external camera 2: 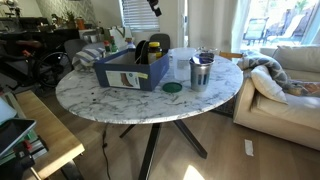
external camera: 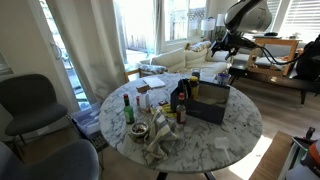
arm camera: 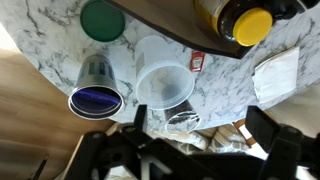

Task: Put the transparent cup in the box

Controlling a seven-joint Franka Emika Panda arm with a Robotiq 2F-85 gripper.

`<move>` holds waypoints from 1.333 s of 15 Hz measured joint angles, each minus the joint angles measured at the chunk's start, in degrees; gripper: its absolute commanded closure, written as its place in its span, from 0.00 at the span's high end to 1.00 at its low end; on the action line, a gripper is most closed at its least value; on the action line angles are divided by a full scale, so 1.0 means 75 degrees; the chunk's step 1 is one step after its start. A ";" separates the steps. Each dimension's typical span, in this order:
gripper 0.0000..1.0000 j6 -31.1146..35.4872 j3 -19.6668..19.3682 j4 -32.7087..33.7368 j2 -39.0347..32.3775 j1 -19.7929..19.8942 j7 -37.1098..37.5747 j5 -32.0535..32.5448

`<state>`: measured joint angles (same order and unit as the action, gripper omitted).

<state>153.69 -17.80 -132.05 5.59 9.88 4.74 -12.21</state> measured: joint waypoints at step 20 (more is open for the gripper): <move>1.00 -0.1219 0.0021 0.0311 -0.0164 -0.0225 -0.3877 -0.2803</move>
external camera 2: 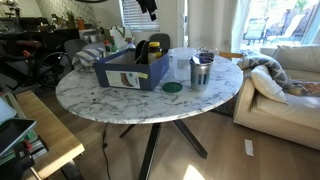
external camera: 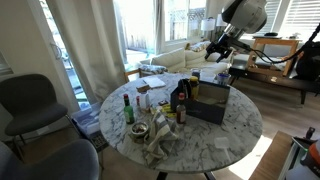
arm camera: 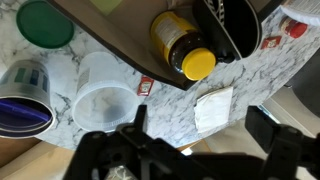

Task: Put the transparent cup in the box

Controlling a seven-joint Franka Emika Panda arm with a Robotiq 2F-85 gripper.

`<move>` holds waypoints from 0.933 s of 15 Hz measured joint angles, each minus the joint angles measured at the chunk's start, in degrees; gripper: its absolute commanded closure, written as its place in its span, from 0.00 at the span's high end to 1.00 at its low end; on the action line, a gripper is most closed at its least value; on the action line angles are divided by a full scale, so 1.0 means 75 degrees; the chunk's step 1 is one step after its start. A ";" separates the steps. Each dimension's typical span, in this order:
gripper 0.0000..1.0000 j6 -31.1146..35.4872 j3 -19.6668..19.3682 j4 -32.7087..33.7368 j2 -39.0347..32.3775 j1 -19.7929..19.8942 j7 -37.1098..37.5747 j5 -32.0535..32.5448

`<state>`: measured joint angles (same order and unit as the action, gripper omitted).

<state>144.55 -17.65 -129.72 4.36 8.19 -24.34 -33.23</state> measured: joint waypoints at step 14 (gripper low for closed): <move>1.00 -0.0858 0.0073 0.1715 -0.2417 0.1323 0.0097 0.1162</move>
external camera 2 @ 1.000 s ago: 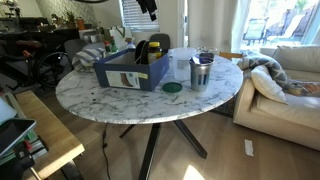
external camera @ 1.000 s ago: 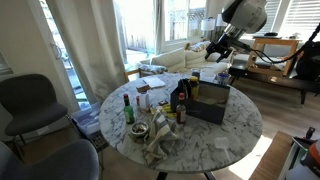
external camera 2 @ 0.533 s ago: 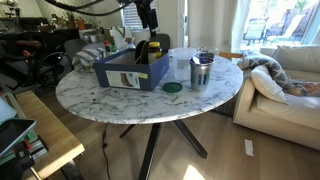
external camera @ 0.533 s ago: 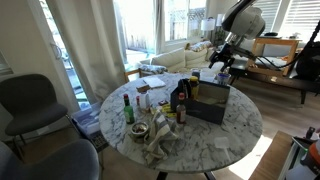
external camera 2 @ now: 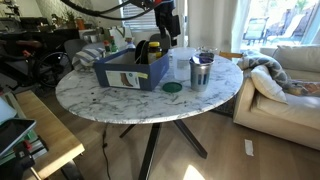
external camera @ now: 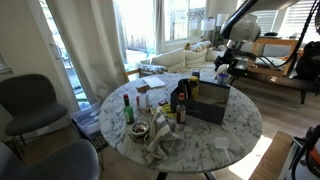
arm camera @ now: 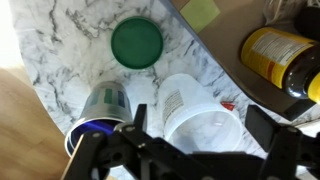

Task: Put the transparent cup in the box

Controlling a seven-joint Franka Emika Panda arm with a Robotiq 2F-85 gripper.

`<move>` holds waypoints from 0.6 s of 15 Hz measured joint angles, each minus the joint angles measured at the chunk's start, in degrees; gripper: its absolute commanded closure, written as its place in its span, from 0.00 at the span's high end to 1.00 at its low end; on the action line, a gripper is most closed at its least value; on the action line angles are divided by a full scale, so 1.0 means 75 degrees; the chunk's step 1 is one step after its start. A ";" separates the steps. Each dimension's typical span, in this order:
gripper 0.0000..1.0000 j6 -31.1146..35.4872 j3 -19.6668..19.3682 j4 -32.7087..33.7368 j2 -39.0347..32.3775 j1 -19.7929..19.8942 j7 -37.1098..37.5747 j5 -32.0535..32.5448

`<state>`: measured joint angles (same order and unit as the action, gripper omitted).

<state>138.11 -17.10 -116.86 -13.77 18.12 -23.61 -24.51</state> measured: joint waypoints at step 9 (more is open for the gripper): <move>1.00 0.0432 0.0328 0.0302 0.0013 0.0224 0.0083 -0.0228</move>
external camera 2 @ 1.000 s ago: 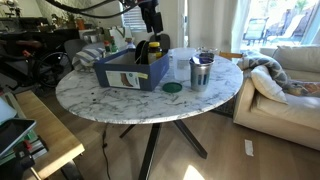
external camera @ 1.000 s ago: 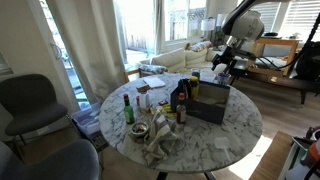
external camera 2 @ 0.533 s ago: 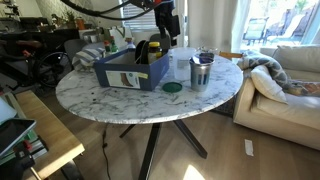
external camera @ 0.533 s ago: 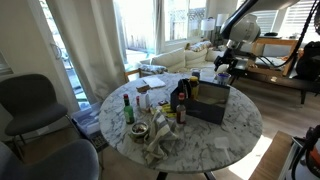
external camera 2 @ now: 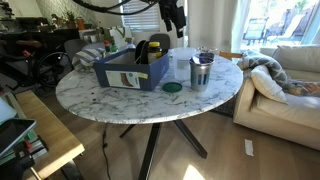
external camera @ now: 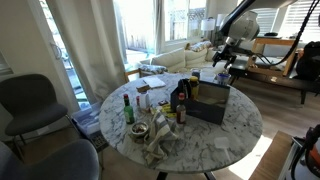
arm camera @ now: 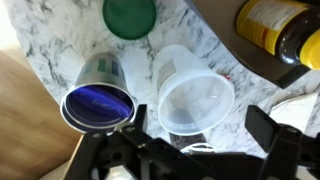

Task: Put the transparent cup in the box

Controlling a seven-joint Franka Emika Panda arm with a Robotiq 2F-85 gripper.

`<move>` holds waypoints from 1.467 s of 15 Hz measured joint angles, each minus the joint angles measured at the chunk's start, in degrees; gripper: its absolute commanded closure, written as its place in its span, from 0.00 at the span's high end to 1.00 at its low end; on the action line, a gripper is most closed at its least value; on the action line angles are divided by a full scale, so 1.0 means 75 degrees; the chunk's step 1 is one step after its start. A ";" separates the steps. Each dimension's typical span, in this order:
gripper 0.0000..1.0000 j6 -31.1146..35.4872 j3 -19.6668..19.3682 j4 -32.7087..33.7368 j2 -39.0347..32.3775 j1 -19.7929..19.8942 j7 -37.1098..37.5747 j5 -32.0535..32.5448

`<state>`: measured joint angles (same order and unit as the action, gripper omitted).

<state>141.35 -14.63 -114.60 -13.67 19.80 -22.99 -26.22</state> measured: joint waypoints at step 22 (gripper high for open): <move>1.00 -0.1487 0.1053 0.2945 -0.2250 0.0920 0.0254 -0.1747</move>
<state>130.20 -6.74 -92.51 -30.54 26.70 -21.09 -39.32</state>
